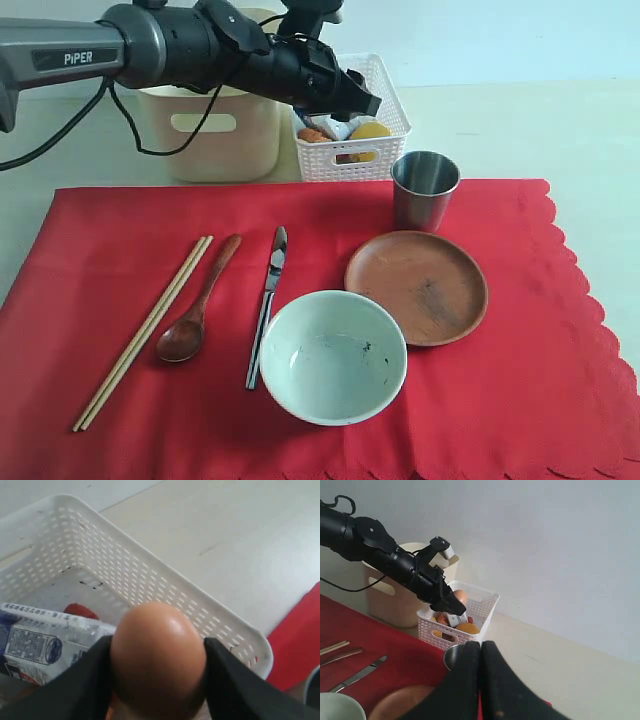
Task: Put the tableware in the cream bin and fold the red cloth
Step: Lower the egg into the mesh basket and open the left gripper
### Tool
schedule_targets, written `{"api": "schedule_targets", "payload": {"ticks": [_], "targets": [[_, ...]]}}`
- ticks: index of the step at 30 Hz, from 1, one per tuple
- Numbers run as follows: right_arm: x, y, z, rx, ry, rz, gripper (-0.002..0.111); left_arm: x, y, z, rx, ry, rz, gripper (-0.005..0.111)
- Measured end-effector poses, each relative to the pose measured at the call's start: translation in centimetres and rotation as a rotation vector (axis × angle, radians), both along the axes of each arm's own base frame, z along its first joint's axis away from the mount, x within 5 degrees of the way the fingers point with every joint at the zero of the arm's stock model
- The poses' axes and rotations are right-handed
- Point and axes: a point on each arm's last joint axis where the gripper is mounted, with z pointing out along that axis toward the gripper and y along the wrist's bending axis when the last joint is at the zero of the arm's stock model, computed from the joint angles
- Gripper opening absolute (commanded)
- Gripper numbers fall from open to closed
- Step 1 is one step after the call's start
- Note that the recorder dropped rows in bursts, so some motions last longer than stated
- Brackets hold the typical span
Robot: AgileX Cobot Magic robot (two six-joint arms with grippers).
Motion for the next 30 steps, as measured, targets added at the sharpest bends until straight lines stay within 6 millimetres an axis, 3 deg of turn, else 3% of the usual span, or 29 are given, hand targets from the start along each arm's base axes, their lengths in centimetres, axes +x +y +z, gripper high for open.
{"api": "schedule_targets", "payload": {"ticks": [4,11,20,30], "targets": [[0.0,0.0,0.0,0.0,0.0,0.0,0.0,0.0,0.0,0.0,0.0,0.0,0.0,0.056],[0.0,0.0,0.0,0.0,0.0,0.0,0.0,0.0,0.0,0.4,-0.005,-0.004,0.0,0.059],[0.0,0.0,0.0,0.0,0.0,0.0,0.0,-0.7,0.4,5.5,-0.034,-0.094,-0.013,0.059],[0.0,0.0,0.0,0.002,0.001,0.0,0.0,-3.1,0.9,10.9,-0.024,-0.123,-0.131,0.058]]}}
